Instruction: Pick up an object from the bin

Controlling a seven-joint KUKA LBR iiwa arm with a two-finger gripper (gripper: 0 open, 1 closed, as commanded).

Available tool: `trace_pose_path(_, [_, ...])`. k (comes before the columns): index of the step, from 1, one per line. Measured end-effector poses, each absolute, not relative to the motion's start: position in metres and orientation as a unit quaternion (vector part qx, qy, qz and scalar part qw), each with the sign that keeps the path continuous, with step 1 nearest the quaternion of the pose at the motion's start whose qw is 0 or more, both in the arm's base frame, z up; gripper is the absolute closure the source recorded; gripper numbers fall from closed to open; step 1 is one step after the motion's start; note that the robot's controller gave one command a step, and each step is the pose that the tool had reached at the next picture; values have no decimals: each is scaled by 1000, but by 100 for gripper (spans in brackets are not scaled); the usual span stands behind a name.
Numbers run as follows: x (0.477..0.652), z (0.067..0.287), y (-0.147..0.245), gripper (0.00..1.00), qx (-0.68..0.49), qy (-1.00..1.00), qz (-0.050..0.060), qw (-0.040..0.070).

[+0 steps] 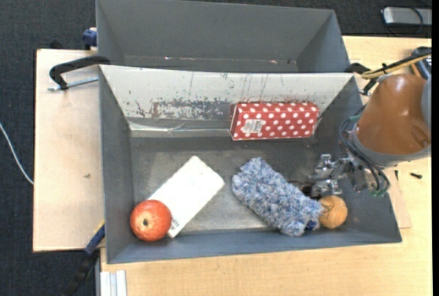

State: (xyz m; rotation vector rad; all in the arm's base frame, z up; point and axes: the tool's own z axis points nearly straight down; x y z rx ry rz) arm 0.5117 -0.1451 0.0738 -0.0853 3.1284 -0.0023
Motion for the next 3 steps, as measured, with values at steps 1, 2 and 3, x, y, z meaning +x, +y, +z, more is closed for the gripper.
trace_pose_path(1, [512, 74, -145, 100, -27, 1000, -1, 6])
trace_pose_path(2, [508, 119, -141, 100, -29, 1000, 1, 0])
trace_pose_path(3, [513, 188, -139, 100, -45, 999, 0, 1])
